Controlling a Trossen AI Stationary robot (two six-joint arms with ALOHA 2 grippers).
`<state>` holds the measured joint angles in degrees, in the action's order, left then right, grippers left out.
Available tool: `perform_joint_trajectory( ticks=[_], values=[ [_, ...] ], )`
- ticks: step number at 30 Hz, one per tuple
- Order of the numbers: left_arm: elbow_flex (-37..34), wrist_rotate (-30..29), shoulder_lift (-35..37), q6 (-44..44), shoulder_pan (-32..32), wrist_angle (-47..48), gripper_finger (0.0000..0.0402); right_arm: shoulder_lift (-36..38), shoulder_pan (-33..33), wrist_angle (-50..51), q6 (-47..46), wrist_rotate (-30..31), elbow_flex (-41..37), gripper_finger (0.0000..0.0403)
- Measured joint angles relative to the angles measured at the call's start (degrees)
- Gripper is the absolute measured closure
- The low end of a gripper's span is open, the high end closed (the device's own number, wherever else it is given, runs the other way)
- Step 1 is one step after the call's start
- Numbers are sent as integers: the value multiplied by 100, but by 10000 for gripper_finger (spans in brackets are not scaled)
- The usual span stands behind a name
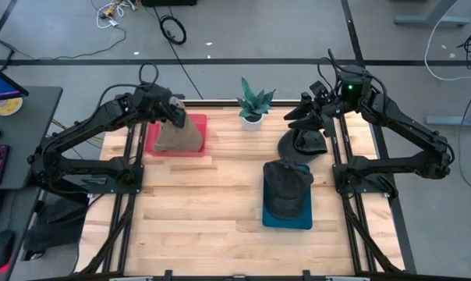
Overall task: Pick & Place hat
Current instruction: Put the brown cap into the pink bin
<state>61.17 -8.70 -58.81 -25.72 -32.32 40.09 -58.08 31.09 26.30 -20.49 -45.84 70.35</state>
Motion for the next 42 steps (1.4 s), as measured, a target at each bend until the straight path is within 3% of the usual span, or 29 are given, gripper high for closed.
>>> perform_joint_trajectory(
  ticks=[4,8,16,20,31,42],
  values=[
    [-64,-102,-2,-257,46,-49,379,-1,0,0,0,1,0,192],
    [-282,-664,-6,-667,248,-192,379,-2,0,0,0,2,0,192],
    [-1076,-1506,-6,-1405,763,-1541,379,-2,2,-2,24,2,0,192],
    [-1435,-1743,-6,-1372,942,-2245,379,-2,2,-2,24,2,0,192],
    [-1870,-1870,-5,-1350,1012,-1374,379,-2,2,-1,24,6,0,192],
    [-1891,-2801,-4,-1069,999,-348,379,-4,2,0,17,146,0,192]
  ],
)
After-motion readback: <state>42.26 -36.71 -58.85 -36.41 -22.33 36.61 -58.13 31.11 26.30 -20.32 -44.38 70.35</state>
